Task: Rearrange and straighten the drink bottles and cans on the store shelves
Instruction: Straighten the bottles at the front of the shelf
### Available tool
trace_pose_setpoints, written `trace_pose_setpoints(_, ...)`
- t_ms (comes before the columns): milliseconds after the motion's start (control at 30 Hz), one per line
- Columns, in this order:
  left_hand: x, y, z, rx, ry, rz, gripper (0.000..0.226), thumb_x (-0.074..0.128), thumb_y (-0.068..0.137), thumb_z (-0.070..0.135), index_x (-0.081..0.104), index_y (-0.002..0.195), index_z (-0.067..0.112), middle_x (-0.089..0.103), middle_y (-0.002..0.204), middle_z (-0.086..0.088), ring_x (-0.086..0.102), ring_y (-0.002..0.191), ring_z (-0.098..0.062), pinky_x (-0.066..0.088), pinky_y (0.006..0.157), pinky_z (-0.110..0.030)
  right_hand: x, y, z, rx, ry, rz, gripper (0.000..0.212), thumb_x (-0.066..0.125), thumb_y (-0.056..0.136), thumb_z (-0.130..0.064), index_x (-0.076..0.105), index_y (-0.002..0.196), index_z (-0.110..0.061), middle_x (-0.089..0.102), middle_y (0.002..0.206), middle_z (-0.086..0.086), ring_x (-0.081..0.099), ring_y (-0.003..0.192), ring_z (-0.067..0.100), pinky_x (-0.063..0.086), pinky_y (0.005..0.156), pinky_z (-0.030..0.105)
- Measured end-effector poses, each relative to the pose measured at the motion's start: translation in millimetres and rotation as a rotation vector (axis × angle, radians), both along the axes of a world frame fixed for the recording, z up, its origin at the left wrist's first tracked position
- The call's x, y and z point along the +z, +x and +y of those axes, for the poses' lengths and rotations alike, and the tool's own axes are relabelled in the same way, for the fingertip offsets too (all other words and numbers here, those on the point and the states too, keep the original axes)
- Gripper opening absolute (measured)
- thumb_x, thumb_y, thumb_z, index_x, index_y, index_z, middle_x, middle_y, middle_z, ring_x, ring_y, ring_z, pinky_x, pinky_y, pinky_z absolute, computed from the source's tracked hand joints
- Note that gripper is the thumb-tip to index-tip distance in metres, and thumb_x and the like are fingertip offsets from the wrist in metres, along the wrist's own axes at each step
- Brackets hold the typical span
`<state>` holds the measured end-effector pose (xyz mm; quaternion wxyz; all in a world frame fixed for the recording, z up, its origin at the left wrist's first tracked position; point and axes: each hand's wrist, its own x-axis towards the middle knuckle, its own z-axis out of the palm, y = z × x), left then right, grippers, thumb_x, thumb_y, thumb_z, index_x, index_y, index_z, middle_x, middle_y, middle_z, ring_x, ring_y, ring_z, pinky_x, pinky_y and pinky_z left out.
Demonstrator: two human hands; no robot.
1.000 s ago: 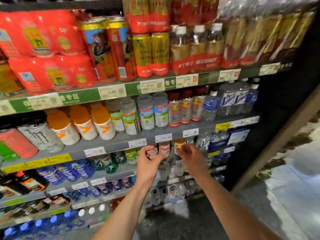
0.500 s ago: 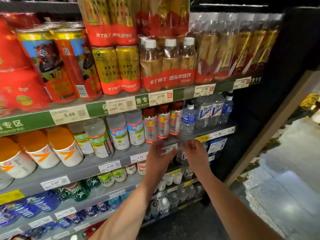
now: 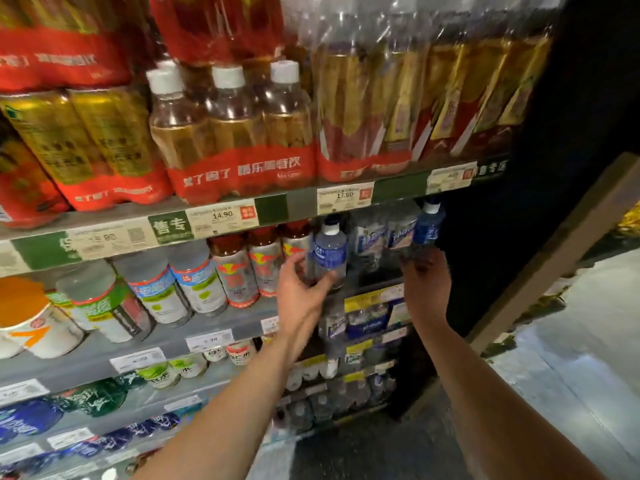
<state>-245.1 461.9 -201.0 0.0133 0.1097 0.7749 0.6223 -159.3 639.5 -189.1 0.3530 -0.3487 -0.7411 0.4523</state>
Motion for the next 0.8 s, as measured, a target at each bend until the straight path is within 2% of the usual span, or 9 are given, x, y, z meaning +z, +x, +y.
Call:
trace_pose_setpoints(67,-10,11,21,0.057,0.02,0.0,0.058,0.087,0.076,0.024,0.054,0.123,0.016,0.067,0.114,-0.001,0.063,0.1,-0.008,0.049,0.087,-0.014,-2,-8,18,0.071,0.025,0.005,0.019,0.067,0.091,-0.018,0.055,0.103,-0.011,0.059,0.09,0.01,0.057,0.082,0.023,0.035,0.064,0.021)
trace_pose_setpoints(133,-19,17,40,0.13,0.03,0.019,0.063,0.086,0.077,0.022,0.048,0.127,0.02,0.064,0.122,0.0,0.062,0.111,-0.009,0.052,0.097,-0.027,-7,-14,27,0.172,-0.018,0.052,0.03,0.066,0.09,-0.026,0.053,0.113,-0.013,0.06,0.1,0.011,0.058,0.089,0.022,0.04,0.072,0.017)
trace_pose_setpoints(233,-22,21,65,0.279,-0.028,0.044,0.069,0.084,0.075,0.024,0.044,0.13,0.02,0.061,0.126,0.0,0.061,0.115,-0.015,0.052,0.099,-0.037,-21,-26,39,0.249,-0.073,0.056,0.06,0.064,0.086,-0.05,0.047,0.133,-0.018,0.055,0.124,0.005,0.057,0.112,0.023,0.049,0.095,0.037)
trace_pose_setpoints(333,-20,22,86,0.415,-0.027,0.034,0.071,0.085,0.075,0.02,0.04,0.13,0.02,0.057,0.128,-0.003,0.061,0.116,-0.02,0.051,0.101,-0.037,-30,-40,51,0.254,-0.088,0.049,0.073,0.058,0.081,-0.067,0.048,0.135,-0.019,0.056,0.126,0.005,0.058,0.116,0.025,0.05,0.099,0.047)
trace_pose_setpoints(400,-21,20,94,0.462,-0.032,0.037,0.072,0.086,0.073,0.022,0.041,0.129,0.022,0.056,0.128,-0.002,0.06,0.116,-0.019,0.051,0.102,-0.039,-23,-42,52,0.236,-0.087,0.042,0.071,0.059,0.081,-0.063,0.049,0.134,-0.017,0.056,0.126,0.006,0.057,0.117,0.026,0.049,0.099,0.049)
trace_pose_setpoints(500,-19,17,100,0.507,-0.033,0.027,0.069,0.089,0.072,0.023,0.044,0.125,0.02,0.055,0.121,0.004,0.058,0.112,-0.013,0.048,0.1,-0.027,-14,-43,52,0.224,-0.031,-0.006,0.073,0.062,0.086,-0.054,0.043,0.143,-0.013,0.049,0.14,0.013,0.043,0.134,0.029,0.043,0.107,0.046)
trace_pose_setpoints(567,-18,16,104,0.528,-0.04,0.029,0.073,0.09,0.071,0.025,0.046,0.127,0.017,0.053,0.119,0.005,0.057,0.112,-0.012,0.047,0.098,-0.024,-11,-45,53,0.222,-0.021,-0.015,0.078,0.063,0.085,-0.056,0.041,0.147,-0.014,0.044,0.147,0.014,0.035,0.14,0.028,0.04,0.11,0.042)
trace_pose_setpoints(700,-23,14,111,0.547,-0.156,0.02,0.082,0.087,0.07,0.044,0.046,0.136,0.018,0.056,0.128,-0.001,0.059,0.118,-0.019,0.052,0.101,-0.039,-14,-51,60,0.218,0.013,-0.019,0.079,0.073,0.081,-0.054,0.046,0.143,-0.013,0.043,0.139,0.014,0.049,0.127,0.029,0.046,0.104,0.04)
trace_pose_setpoints(800,-22,14,114,0.591,-0.189,0.024,0.072,0.086,0.072,0.044,0.052,0.13,0.018,0.055,0.124,0.0,0.059,0.113,-0.019,0.053,0.097,-0.037,-14,-52,62,0.195,0.039,-0.014,0.079,0.078,0.078,-0.049,0.049,0.14,-0.009,0.044,0.135,0.011,0.053,0.12,0.027,0.047,0.102,0.032)
